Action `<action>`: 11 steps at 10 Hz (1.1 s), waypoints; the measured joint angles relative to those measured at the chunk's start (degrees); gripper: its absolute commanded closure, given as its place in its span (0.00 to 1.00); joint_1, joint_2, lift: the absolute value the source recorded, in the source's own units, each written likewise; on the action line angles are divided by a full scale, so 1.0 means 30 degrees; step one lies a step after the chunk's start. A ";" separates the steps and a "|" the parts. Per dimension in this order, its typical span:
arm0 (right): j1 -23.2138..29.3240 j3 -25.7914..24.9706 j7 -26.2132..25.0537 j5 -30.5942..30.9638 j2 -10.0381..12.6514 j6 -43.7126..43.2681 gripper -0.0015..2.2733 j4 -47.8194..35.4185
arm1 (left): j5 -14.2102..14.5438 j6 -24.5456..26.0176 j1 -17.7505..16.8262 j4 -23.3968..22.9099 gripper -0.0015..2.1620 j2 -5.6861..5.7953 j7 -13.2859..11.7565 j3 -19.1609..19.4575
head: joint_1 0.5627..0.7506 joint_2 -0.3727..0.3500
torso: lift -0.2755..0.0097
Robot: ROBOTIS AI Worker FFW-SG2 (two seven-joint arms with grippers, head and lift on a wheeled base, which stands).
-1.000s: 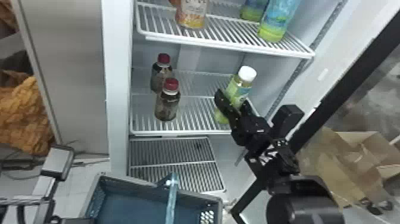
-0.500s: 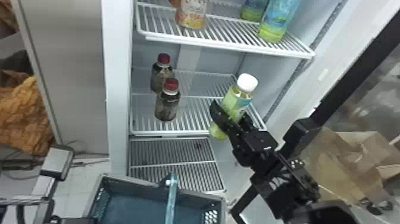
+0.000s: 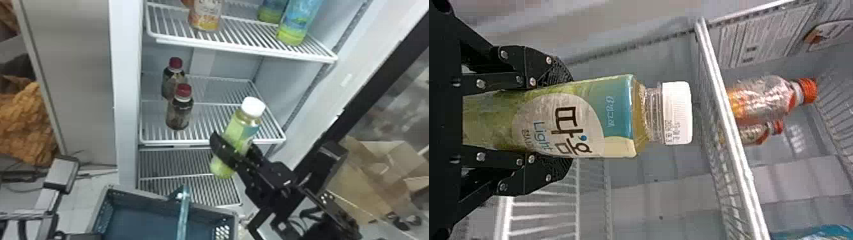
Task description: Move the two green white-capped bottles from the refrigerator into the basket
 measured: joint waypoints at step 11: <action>0.3346 -0.1291 0.0961 -0.0401 0.0777 0.9926 0.38 -0.4994 | -0.0097 0.0047 0.0137 0.0001 0.54 0.0001 0.0006 0.0109 | 0.70 0.03 | 0.04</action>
